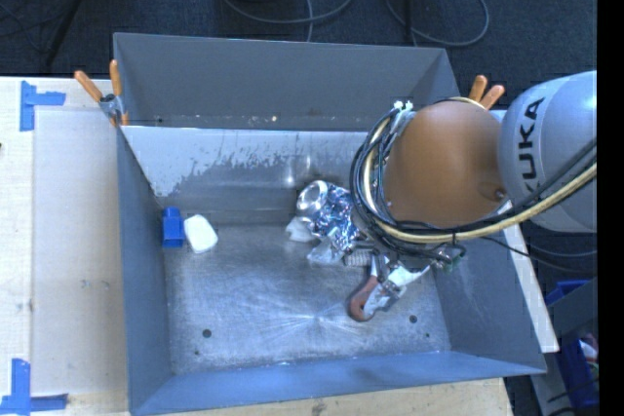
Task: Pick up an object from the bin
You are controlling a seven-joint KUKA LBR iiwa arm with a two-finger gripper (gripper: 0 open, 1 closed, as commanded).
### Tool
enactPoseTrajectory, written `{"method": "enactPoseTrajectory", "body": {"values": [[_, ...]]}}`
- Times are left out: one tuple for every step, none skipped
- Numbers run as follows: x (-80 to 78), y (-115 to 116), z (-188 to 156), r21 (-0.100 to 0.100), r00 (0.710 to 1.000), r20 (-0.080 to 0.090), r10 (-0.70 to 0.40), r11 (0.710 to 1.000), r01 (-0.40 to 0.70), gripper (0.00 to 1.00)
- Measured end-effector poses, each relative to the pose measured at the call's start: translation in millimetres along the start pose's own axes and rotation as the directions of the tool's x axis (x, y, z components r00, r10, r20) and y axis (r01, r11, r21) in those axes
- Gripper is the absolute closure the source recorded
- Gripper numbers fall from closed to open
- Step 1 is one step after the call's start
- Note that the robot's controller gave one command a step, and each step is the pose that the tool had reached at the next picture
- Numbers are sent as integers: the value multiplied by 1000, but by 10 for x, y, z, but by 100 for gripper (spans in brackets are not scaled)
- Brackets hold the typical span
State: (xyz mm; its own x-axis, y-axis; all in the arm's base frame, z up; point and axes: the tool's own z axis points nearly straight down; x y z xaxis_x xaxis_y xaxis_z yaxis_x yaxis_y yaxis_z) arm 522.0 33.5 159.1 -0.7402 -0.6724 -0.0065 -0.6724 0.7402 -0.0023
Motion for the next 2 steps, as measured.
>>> {"method": "enactPoseTrajectory", "body": {"values": [[133, -272, 412, -1, 998, -6, -61, 998, 61, 0], [465, -524, 814, -11, 974, -10, 228, 974, -228, 100]]}}
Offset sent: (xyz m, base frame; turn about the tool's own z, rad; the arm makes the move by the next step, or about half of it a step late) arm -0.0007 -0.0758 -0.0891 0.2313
